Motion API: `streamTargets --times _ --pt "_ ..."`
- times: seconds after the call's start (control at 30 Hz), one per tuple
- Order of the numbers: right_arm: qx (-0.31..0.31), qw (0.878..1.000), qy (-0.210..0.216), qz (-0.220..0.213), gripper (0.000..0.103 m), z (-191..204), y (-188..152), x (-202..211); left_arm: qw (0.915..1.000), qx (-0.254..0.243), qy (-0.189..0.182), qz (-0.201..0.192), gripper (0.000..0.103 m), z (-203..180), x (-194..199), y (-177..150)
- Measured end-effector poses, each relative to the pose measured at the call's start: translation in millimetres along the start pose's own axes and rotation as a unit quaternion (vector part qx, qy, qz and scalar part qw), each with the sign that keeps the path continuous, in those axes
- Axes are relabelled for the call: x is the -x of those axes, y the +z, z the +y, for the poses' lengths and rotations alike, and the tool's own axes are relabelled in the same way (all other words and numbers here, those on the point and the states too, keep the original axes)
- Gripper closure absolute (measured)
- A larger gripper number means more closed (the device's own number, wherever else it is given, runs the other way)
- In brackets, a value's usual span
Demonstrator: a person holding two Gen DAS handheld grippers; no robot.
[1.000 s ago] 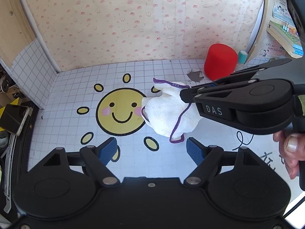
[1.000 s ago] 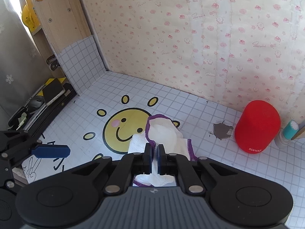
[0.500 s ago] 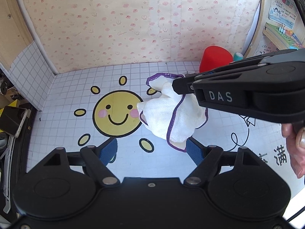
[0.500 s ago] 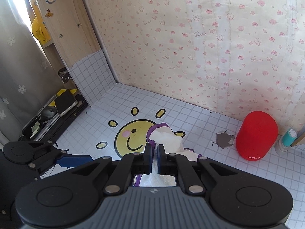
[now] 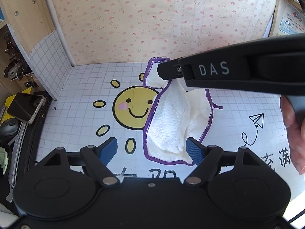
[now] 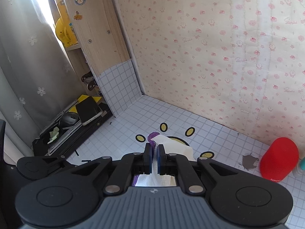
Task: Fold towel
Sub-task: 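Lift the towel with the right gripper to let it hang open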
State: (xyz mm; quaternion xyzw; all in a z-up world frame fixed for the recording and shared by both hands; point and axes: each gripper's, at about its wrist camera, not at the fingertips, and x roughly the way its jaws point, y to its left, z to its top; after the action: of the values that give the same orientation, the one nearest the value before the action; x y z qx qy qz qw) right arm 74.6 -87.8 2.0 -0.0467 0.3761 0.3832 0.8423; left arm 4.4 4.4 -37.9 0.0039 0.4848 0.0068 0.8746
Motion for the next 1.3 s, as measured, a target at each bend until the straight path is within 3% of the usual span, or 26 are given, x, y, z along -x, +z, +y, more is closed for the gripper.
streamTargets --times 0.73,1.3 --pt "0.047 0.995 0.076 -0.051 0.098 62 45 -13 0.9972 0.067 0.031 -0.014 0.023 61 10 5" --pt "0.039 0.993 0.088 -0.066 0.098 61 66 -12 0.9966 0.077 0.017 -0.025 0.023 70 6 17"
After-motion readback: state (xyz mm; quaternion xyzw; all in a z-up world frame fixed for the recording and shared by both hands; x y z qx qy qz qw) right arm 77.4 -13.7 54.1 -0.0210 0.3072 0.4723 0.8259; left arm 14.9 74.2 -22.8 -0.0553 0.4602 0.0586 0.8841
